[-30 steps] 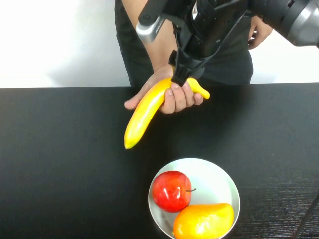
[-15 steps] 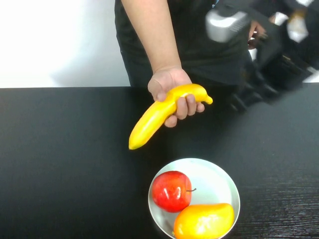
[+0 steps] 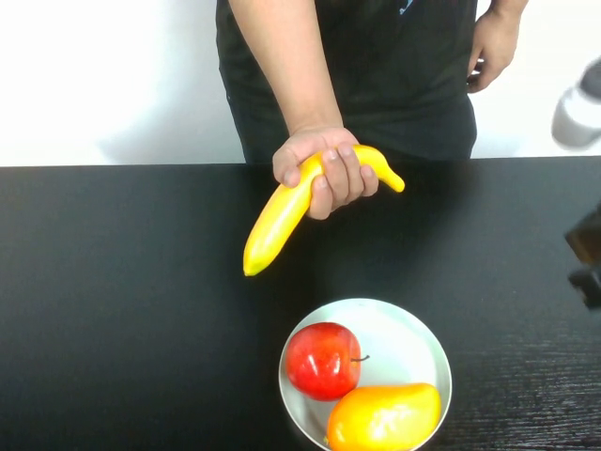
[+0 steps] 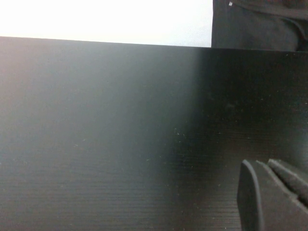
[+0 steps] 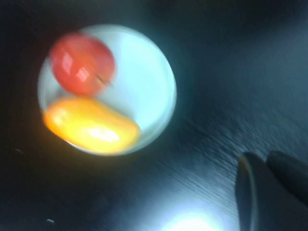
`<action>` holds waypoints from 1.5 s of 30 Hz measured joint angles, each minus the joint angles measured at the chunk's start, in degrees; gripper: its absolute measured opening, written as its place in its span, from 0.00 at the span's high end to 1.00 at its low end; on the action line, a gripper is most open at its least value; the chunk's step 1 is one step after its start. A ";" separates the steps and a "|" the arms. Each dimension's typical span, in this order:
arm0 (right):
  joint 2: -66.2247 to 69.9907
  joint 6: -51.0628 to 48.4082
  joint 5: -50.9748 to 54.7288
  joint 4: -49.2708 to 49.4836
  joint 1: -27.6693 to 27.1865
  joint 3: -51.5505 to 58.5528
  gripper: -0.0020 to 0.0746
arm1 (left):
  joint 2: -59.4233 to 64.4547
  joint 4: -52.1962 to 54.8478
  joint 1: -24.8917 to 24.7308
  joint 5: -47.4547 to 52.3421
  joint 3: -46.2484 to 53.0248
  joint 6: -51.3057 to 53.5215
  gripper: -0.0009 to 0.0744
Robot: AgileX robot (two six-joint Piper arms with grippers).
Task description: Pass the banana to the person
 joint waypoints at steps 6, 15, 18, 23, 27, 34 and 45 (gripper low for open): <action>-11.26 -6.77 -20.65 4.67 -11.84 20.64 0.98 | 0.00 0.00 0.00 0.00 0.00 0.00 0.99; -39.34 -16.63 -54.46 12.50 -31.10 57.70 0.98 | 0.00 0.00 0.00 0.00 0.00 0.00 0.99; -48.49 -16.62 -58.87 12.92 -34.61 65.70 0.98 | 0.00 0.00 0.00 0.02 0.00 0.00 0.99; -61.95 -14.83 -59.29 14.92 -38.59 73.88 0.98 | 0.00 0.00 0.00 0.02 0.00 0.00 0.99; -63.98 -14.32 -53.95 16.91 -38.95 74.27 0.98 | 0.00 0.00 0.00 0.02 0.00 0.00 0.99; -64.34 -14.19 -48.66 17.44 -38.95 74.39 0.98 | 0.00 0.00 0.00 0.02 0.00 0.00 0.99; -64.34 -14.19 -48.66 17.44 -38.95 74.39 0.98 | 0.00 0.00 0.00 0.02 0.00 0.00 0.99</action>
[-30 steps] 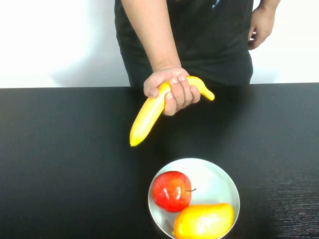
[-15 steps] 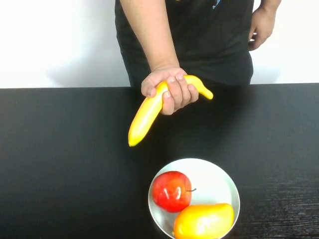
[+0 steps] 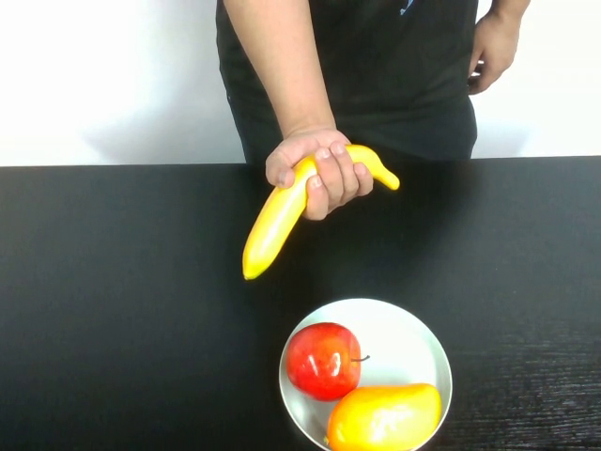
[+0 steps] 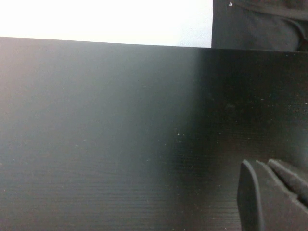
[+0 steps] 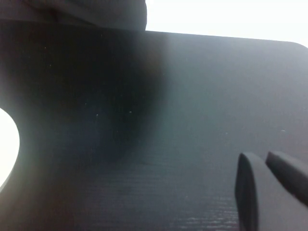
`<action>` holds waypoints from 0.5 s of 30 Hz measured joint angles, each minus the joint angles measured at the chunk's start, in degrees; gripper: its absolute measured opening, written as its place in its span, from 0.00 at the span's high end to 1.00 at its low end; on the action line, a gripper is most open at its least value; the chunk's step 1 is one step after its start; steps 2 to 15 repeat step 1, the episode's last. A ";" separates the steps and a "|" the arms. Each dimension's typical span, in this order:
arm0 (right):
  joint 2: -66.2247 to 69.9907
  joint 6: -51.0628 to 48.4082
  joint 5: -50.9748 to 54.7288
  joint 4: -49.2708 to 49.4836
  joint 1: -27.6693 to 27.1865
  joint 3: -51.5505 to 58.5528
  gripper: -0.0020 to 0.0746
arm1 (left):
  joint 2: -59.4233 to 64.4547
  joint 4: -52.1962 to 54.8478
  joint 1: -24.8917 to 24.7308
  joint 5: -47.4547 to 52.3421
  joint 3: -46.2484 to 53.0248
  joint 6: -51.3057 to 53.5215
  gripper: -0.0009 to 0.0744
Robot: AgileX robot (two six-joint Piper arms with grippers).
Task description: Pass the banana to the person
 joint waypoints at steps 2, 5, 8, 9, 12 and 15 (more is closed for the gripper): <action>0.00 0.00 0.00 0.00 0.00 0.00 0.98 | 0.00 0.00 0.00 0.00 0.00 0.00 0.99; 0.00 0.00 0.00 0.00 0.00 0.00 0.98 | 0.00 0.00 0.00 0.00 0.00 0.00 0.99; 0.00 0.00 0.00 0.00 0.00 0.00 0.98 | 0.00 0.00 0.00 0.00 0.00 0.00 0.99; 0.00 0.00 0.00 0.00 0.00 0.00 0.98 | 0.00 0.00 0.00 0.00 0.00 0.00 0.99; 0.00 0.00 0.00 0.00 0.00 0.00 0.98 | 0.00 0.00 0.00 0.00 0.00 0.00 0.99; 0.00 0.00 0.00 0.00 0.00 0.00 0.98 | 0.00 0.00 0.00 0.00 0.00 0.00 0.99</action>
